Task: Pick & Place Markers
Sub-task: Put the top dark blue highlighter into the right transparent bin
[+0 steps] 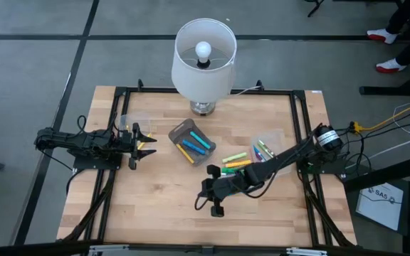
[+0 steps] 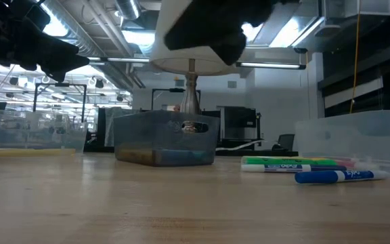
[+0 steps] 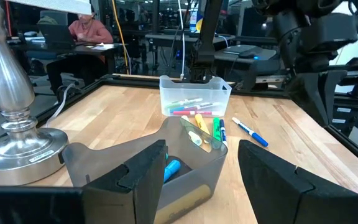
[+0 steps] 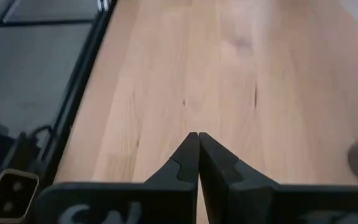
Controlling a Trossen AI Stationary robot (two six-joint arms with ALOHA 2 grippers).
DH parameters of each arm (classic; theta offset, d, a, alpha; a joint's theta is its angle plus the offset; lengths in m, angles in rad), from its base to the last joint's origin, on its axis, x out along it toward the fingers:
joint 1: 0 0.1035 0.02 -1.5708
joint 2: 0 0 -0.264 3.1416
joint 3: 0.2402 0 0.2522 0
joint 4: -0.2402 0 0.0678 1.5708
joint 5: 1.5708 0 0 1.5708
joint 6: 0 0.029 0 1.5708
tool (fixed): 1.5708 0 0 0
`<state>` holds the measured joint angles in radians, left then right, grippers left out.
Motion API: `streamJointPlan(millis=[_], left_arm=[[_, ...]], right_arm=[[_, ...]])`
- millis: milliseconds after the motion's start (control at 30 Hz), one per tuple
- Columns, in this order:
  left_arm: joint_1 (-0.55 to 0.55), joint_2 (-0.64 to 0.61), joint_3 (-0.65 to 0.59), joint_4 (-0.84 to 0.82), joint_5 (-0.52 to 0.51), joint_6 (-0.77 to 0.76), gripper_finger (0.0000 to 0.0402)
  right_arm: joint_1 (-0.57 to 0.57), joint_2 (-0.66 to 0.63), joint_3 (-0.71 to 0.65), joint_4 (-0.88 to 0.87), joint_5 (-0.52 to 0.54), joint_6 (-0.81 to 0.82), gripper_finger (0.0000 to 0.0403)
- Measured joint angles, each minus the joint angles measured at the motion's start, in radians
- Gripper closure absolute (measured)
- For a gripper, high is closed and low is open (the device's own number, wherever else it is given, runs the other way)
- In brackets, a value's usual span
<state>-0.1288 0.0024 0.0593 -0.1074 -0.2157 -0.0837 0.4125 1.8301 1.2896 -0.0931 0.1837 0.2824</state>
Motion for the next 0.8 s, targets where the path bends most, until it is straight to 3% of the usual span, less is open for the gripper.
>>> streamJointPlan(millis=[433, 800], left_arm=[[0.000, 0.000, 0.000, 0.000, 0.000, 0.000, 0.0205], [0.000, 0.000, 0.000, 0.000, 0.000, 0.000, 0.0205]], right_arm=[[0.029, 0.000, 0.000, -0.226, 0.035, 0.084, 0.0392], [0.029, 0.000, 0.000, -0.526, 0.191, 0.121, 0.0398]])
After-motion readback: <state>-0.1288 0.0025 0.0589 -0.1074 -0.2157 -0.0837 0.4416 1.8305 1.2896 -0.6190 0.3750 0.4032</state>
